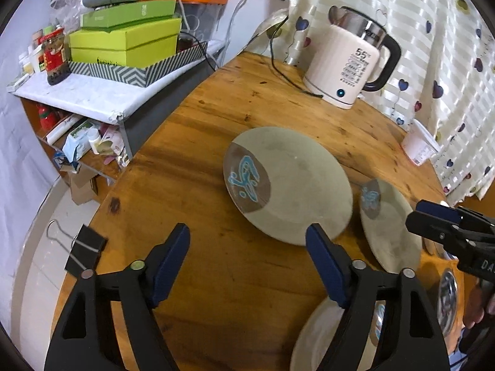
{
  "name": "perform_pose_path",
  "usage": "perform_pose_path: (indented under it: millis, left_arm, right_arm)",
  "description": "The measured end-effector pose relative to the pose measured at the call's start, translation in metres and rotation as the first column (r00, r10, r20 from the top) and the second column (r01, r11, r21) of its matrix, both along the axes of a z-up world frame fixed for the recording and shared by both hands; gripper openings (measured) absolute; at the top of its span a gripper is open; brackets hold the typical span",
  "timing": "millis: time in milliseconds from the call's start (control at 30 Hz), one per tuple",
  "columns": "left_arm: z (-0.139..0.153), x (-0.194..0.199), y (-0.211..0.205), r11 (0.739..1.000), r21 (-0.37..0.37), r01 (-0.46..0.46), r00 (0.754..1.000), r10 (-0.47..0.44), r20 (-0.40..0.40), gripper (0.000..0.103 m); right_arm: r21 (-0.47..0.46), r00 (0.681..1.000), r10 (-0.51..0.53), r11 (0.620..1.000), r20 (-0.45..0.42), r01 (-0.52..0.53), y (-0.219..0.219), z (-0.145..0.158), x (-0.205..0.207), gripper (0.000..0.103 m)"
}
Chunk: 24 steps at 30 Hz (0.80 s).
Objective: Organize plates and bowls
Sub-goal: 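Move the left gripper toward the rim of the nearest beige plate, then close the left gripper on the beige plate rim and lift it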
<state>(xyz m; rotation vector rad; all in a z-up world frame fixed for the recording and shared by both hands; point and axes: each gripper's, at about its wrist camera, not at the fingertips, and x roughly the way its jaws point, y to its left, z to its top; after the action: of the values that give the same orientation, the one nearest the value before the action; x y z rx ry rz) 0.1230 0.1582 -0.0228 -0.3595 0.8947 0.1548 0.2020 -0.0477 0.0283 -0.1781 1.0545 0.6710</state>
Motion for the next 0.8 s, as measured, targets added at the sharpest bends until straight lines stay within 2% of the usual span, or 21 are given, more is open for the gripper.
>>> perform_pose_path:
  millis: [267,300,633,800]
  left_arm:
    - [-0.012,0.02,0.01,1.0,-0.011,-0.006,1.0,0.006,-0.005,0.07]
    - [-0.013,0.022,0.012,1.0,-0.013,-0.008,1.0,0.008,-0.008,0.067]
    - [-0.024,0.037,0.021,0.999,-0.04,-0.007,1.0,0.006,-0.02,0.053]
    - [-0.024,0.042,0.021,0.999,-0.037,0.007,1.0,-0.007,-0.015,0.045]
  right_arm:
    - [0.003,0.999,-0.001,1.0,-0.037,0.001,0.028,-0.022,0.037,0.048]
    - [0.003,0.999,-0.003,1.0,-0.045,0.003,0.031,-0.025,0.041,0.047]
    - [0.002,0.994,-0.011,1.0,-0.112,0.011,0.048,-0.05,0.067,0.035]
    - [0.001,0.992,-0.011,1.0,-0.128,0.011,0.05,-0.058,0.072,0.022]
